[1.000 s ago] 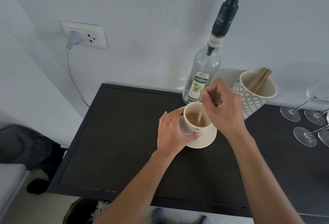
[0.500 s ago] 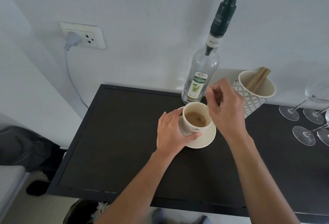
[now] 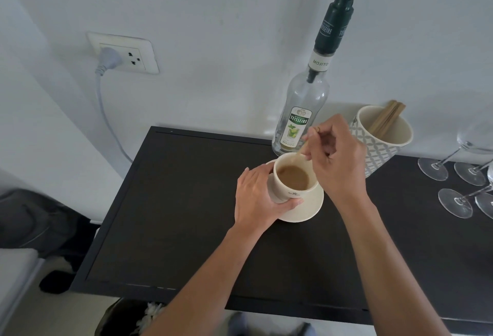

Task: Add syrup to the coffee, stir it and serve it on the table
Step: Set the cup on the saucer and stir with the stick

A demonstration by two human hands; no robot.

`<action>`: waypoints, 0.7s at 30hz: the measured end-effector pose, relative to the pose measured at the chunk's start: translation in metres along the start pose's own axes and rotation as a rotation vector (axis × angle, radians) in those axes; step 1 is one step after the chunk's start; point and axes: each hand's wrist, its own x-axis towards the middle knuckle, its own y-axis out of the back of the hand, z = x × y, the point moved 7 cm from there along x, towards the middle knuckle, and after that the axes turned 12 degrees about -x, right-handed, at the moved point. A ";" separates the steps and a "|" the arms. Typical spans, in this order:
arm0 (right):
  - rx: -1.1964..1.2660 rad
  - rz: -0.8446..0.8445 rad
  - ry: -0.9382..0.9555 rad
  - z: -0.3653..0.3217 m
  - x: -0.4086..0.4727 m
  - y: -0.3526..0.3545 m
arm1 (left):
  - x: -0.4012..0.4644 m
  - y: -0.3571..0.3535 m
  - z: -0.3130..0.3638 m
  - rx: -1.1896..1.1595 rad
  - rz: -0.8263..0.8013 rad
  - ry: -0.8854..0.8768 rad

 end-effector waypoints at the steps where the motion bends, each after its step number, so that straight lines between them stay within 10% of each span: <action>1: -0.081 0.040 0.035 -0.001 0.001 0.004 | 0.000 0.000 0.001 -0.002 0.000 -0.001; 21: 0.021 0.109 -0.012 -0.010 0.000 0.021 | 0.000 0.001 0.002 0.002 -0.001 -0.007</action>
